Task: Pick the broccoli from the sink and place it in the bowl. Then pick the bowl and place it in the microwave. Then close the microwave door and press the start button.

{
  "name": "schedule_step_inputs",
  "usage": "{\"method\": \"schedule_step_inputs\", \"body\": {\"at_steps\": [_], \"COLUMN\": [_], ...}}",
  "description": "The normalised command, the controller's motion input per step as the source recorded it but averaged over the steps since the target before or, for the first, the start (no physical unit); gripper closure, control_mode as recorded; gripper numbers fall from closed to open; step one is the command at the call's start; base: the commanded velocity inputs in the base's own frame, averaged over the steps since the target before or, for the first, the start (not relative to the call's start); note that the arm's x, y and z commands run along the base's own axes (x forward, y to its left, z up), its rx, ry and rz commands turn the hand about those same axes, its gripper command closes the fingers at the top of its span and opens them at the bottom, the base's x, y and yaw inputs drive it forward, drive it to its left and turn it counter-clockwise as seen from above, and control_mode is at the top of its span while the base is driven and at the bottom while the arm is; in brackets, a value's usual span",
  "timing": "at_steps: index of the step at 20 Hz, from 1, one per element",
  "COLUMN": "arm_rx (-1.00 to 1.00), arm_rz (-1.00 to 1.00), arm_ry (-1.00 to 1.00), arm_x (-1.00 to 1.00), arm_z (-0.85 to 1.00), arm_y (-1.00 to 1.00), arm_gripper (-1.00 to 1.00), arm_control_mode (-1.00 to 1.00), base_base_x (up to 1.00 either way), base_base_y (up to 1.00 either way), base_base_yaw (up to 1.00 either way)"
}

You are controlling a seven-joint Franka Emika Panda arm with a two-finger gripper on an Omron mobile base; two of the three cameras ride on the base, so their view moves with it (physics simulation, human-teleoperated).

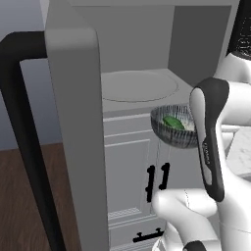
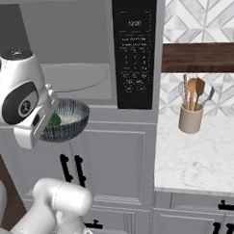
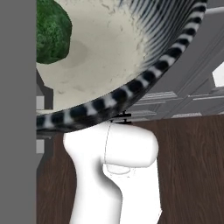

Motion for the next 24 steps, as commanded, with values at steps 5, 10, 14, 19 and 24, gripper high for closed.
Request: {"method": "schedule_step_inputs", "body": {"at_steps": [5, 10, 14, 19, 24], "arm_rx": [0.0, -0.03, 0.0, 0.0, 0.0], "arm_rz": [0.0, 0.01, 0.0, 0.03, 0.07], "arm_ry": [-0.19, -0.13, 0.0, 0.0, 0.0], "arm_x": [-0.92, -0.15, 0.58, 0.9, 0.96], "arm_z": [0.14, 0.61, 0.45, 0.12, -0.01], "arm_y": [0.17, 0.06, -0.05, 0.0, 0.0], "arm_gripper": [1.0, 1.0, 1.0, 1.0, 1.0], "arm_control_mode": [-1.0, -1.0, -1.0, -1.0, -1.0], "base_base_x": [0.0, 0.0, 0.0, 0.0, 0.0], "base_base_y": [0.0, 0.0, 0.0, 0.0, 0.0], "base_base_yaw": [0.0, 0.0, 0.0, 0.0, 0.0]}}
